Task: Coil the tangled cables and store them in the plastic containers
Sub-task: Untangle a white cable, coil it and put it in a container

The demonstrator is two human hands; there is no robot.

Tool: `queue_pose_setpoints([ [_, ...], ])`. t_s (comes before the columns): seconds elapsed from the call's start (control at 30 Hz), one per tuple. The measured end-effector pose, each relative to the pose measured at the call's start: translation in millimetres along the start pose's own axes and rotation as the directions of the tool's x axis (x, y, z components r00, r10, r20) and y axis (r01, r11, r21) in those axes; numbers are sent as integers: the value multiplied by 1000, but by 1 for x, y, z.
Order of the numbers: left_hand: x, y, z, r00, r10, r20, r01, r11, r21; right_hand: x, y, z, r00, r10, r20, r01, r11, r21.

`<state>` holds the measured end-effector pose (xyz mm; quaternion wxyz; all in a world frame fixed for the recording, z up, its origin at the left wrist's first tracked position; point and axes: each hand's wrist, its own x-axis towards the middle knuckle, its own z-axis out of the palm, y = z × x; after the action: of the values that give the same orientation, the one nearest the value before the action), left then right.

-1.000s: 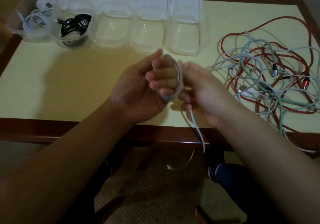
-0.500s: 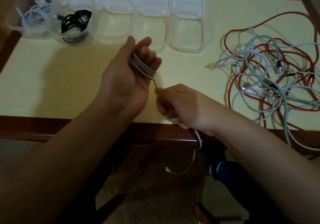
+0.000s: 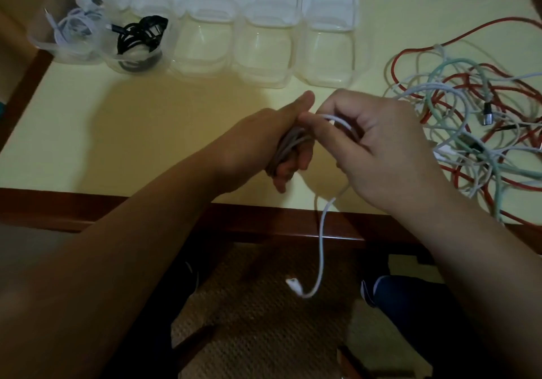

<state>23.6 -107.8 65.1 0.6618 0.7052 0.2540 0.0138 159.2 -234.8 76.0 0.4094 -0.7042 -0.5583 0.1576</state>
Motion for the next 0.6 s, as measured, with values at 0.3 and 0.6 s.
queue_pose_setpoints([
  [0.3,4,-1,-4,923,175,344,241,434,-868,9,12,27,871,415,263,-491,718,494],
  [0.6,8,-2,-2,998,-27,-62,-46,399,-916,-1,-1,38,924,234,303,-246,969,0],
])
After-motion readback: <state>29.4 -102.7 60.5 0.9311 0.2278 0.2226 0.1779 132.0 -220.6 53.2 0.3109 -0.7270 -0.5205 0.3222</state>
